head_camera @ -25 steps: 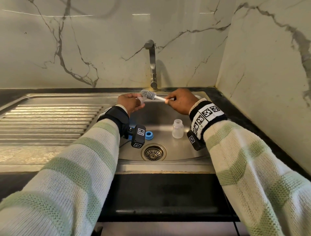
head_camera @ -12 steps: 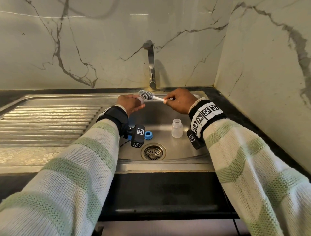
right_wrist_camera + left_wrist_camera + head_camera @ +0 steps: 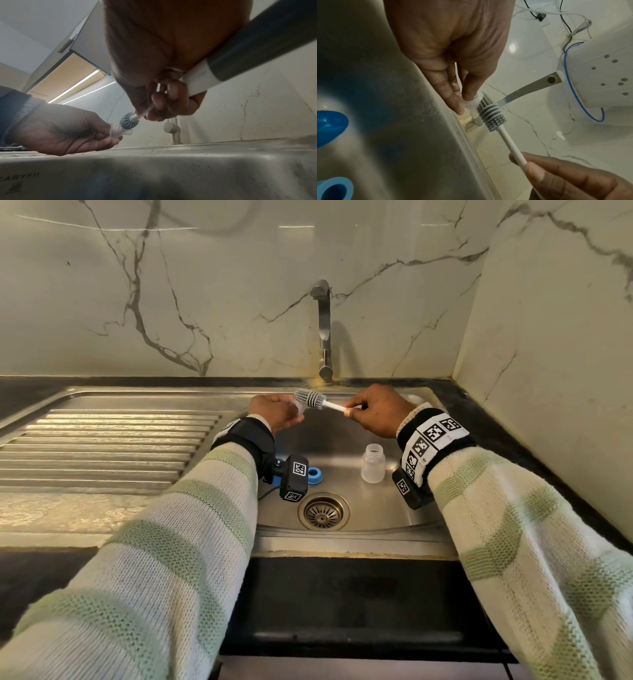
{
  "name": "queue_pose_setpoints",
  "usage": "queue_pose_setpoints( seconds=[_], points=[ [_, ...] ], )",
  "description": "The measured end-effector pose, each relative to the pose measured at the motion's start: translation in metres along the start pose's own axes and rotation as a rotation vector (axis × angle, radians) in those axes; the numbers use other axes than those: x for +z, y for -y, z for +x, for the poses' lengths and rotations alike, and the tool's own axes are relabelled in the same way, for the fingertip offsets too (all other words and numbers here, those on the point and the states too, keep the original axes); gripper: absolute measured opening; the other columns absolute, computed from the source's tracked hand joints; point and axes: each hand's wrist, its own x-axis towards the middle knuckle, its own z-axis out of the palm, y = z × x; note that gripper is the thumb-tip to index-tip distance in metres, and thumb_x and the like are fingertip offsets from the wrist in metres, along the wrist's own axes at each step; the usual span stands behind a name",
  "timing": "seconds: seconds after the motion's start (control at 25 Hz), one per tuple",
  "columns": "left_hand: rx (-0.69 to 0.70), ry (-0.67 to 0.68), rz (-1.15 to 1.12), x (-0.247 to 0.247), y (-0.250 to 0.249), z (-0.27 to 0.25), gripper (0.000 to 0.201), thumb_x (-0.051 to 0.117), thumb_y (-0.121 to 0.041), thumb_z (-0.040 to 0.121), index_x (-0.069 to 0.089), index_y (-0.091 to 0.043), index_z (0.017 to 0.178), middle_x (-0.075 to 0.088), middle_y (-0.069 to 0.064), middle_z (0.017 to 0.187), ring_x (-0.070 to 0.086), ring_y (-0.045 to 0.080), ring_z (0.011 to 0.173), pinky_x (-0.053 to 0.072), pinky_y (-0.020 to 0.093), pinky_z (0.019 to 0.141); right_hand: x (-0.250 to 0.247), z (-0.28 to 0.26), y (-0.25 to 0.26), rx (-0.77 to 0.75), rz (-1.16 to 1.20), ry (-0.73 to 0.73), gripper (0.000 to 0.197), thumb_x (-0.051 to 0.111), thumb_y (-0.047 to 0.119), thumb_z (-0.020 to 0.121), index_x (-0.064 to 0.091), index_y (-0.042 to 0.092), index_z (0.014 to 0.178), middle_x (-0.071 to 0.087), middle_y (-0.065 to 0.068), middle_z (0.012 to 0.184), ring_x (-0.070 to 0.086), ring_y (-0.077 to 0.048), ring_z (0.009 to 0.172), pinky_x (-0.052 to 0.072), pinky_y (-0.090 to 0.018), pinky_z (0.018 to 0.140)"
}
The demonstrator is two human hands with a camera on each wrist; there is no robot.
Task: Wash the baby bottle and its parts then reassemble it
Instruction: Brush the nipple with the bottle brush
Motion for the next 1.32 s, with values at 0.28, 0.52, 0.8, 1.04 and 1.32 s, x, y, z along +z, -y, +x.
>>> queue_pose_setpoints(
  seconds=[0.28, 0.52, 0.8, 1.04, 1.32],
  points=[
    [0.009, -0.022, -0.065, -0.0037, -0.0011, -0.0031, 0.019, 0.072, 0.009, 0.081, 0.062, -0.005, 0.087, 0.071, 0.016, 0.09, 0.072, 0.024, 0.076, 0.062, 0.032, 0.073, -0.0023, -0.0016, -0.0021, -0.001, 0.067, 0.01, 0.027, 0.064, 0.025, 0.092, 0.072, 0.018, 0.117, 0.06, 0.017, 0.071, 0.056, -0.004, 0.065, 0.044, -0.023, 0.068],
    [0.036, -0.026, -0.012, -0.0006, -0.0005, -0.0054, 0.018, 0.066, 0.012, 0.084, 0.064, -0.005, 0.078, 0.069, 0.013, 0.084, 0.071, 0.023, 0.073, 0.061, 0.034, 0.079, 0.0003, -0.0002, 0.0037, -0.008, 0.054, -0.018, 0.026, 0.062, 0.024, 0.094, 0.072, 0.016, 0.117, 0.07, 0.003, 0.083, 0.061, -0.012, 0.071, 0.051, -0.03, 0.075],
    [-0.001, -0.037, -0.034, 0.0017, -0.001, -0.0074, 0.018, 0.067, 0.01, 0.085, 0.061, 0.002, 0.1, 0.07, 0.014, 0.086, 0.072, 0.019, 0.067, 0.061, 0.035, 0.079, -0.0029, -0.0007, 0.0039, -0.019, 0.046, -0.006, 0.027, 0.062, 0.025, 0.093, 0.072, 0.016, 0.117, 0.064, 0.007, 0.079, 0.054, -0.004, 0.065, 0.044, -0.025, 0.071],
    [0.03, -0.135, 0.076, -0.0009, -0.0017, -0.0045, 0.017, 0.062, 0.013, 0.081, 0.067, -0.003, 0.086, 0.068, 0.011, 0.071, 0.064, 0.019, 0.061, 0.06, 0.038, 0.081, -0.0067, -0.004, 0.0062, -0.007, 0.129, 0.037, 0.026, 0.065, 0.025, 0.092, 0.072, 0.018, 0.116, 0.065, 0.007, 0.071, 0.058, -0.011, 0.063, 0.046, -0.019, 0.058],
    [0.043, -0.066, 0.0, 0.0021, -0.0011, -0.0002, 0.023, 0.063, 0.015, 0.081, 0.063, -0.008, 0.084, 0.068, 0.013, 0.087, 0.067, 0.022, 0.073, 0.061, 0.026, 0.064, -0.0028, 0.0003, 0.0014, 0.018, 0.111, -0.001, 0.025, 0.064, 0.024, 0.092, 0.073, 0.018, 0.114, 0.064, 0.009, 0.072, 0.057, -0.009, 0.063, 0.049, -0.025, 0.066]
  ],
)
